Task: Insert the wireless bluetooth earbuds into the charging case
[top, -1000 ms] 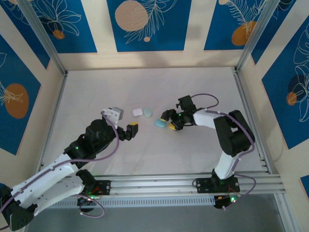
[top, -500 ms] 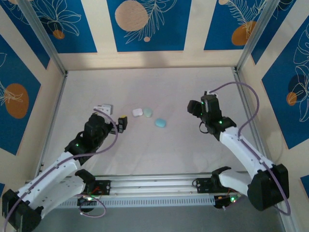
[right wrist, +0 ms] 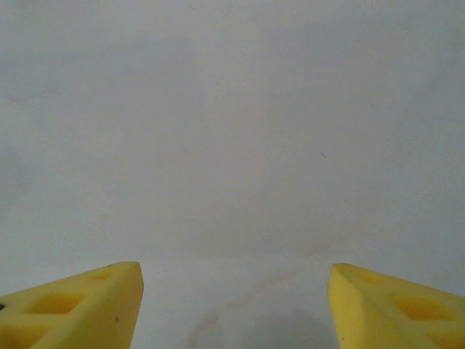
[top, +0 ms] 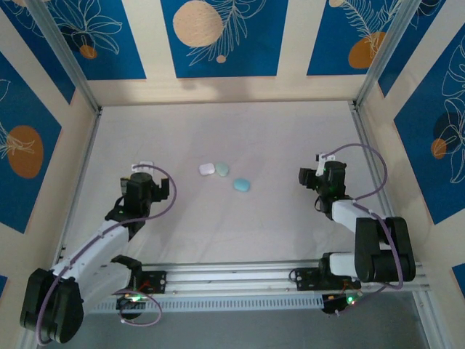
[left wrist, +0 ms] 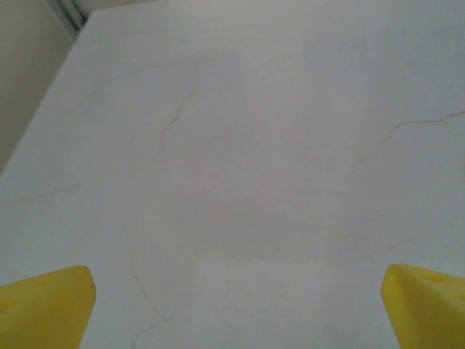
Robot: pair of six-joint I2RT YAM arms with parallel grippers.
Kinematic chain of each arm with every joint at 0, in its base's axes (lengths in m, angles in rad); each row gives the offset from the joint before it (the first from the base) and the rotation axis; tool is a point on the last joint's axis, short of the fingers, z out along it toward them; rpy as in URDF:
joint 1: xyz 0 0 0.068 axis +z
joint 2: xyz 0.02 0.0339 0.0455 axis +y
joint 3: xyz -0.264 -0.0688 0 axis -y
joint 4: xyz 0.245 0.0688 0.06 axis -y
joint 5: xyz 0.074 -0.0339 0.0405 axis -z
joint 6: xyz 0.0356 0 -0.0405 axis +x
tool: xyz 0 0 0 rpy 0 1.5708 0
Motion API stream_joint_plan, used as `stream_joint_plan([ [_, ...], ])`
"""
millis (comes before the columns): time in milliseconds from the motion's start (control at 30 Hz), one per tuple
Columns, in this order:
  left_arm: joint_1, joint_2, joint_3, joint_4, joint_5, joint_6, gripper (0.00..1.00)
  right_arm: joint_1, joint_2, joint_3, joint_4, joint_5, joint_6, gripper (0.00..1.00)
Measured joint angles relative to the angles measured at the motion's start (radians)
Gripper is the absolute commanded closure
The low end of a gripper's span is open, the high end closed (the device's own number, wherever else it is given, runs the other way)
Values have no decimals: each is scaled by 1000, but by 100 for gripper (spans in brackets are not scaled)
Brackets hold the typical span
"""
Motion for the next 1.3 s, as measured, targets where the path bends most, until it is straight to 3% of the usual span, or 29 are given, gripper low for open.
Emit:
stream_joint_plan([
  [133,21,33,-60,137,-25,37,0,-32,55,-32,200,-148,-3,33],
  [233,37,79,-104,243,-24,60,0,-7,168,-57,352,-189,-23,29],
  [333,51,127,-144,363,-17,87,0,22,214,-49,334,-183,-26,24],
  [367,62,150,-156,410,-12,96,0,21,215,-39,327,-169,-19,2],
  [400,71,172,-160,441,-9,102,0,18,214,-31,327,-157,-12,1],
  [833,204,615,-161,977,210,149,0,18,214,-13,345,-93,-13,1],
  [1300,229,626,-69,932,235,126,0,18,214,-13,345,-89,-13,1],
])
